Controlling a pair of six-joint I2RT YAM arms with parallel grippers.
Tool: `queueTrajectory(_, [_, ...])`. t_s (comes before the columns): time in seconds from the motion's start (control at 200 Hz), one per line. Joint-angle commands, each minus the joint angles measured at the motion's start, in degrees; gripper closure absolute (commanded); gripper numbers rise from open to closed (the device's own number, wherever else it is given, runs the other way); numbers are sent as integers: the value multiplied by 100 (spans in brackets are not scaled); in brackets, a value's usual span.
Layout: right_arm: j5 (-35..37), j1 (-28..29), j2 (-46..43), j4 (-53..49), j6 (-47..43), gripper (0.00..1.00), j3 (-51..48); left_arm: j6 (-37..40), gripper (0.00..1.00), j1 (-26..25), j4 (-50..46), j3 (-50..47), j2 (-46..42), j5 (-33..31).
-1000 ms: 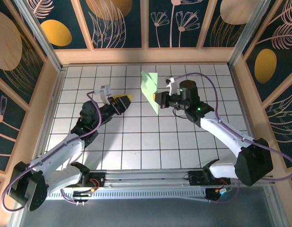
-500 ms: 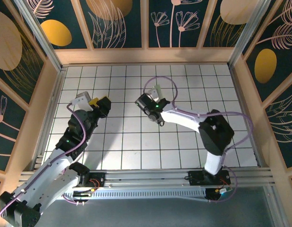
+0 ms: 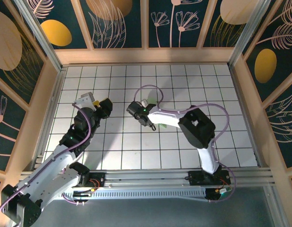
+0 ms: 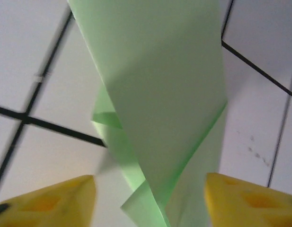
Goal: Fold a paper plane with a square sheet of paper (fold left side to right side)
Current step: Turn over the paper at the center of the table, then fold the wing for the fifth time at the center of the table.
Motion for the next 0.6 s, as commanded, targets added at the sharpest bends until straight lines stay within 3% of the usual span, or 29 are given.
queueTrajectory(0.0, [-1173, -294, -978, 479, 194, 26, -256, 11, 39, -11, 118, 119, 105, 178])
queueTrajectory(0.22, [-2643, -1246, -2411, 1421, 541, 11, -1314, -431, 38, -12, 778, -73, 755, 891])
queueTrajectory(0.4, [-3774, -2236, -3252, 2406, 908, 11, -2382, -920, 40, -18, 1328, -51, 1790, 1658])
queueTrajectory(0.59, [-4720, -3240, -3564, 3330, 1442, 14, -3331, -1368, 44, -96, 1598, 462, 3258, 2332])
